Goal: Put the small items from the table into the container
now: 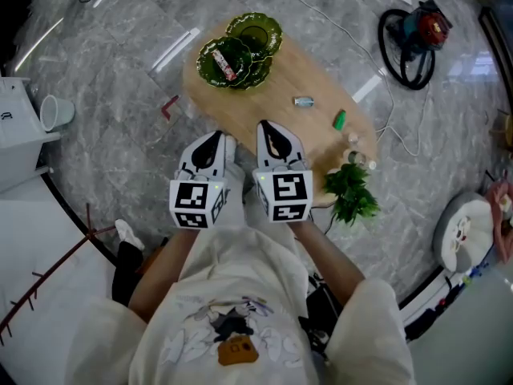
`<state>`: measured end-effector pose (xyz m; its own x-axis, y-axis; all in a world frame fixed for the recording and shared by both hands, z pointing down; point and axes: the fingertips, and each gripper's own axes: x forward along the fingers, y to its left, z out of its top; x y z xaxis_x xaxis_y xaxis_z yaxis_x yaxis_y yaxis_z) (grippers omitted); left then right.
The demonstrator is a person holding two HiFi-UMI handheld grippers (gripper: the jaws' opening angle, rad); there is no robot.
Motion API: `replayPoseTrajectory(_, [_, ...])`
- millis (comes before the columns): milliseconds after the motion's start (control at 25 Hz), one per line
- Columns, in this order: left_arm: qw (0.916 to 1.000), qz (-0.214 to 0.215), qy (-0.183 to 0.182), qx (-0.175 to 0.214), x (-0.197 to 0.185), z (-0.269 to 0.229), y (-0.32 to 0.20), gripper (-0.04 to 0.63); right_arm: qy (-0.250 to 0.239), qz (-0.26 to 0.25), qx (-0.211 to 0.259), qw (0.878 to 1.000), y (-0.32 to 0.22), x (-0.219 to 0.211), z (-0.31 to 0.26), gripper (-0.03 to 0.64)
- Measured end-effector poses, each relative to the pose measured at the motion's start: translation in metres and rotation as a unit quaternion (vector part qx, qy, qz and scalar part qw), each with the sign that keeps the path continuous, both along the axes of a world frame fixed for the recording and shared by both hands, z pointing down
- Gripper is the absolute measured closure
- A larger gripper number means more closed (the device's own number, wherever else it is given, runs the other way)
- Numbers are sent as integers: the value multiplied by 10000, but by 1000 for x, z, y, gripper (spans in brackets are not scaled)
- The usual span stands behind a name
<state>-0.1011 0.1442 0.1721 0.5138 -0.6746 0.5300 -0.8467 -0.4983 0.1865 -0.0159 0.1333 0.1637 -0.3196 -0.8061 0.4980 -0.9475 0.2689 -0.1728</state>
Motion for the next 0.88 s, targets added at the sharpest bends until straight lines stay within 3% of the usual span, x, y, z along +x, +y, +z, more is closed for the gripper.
replayPoseTrajectory(320, [10000, 57, -53, -4, 12, -5, 16, 588, 2, 43, 71, 10000, 21, 16, -9, 609])
replayPoseTrajectory(880, [9991, 417, -76, 77, 79, -1, 52, 588, 54, 420, 3, 9991, 69, 93, 8, 609])
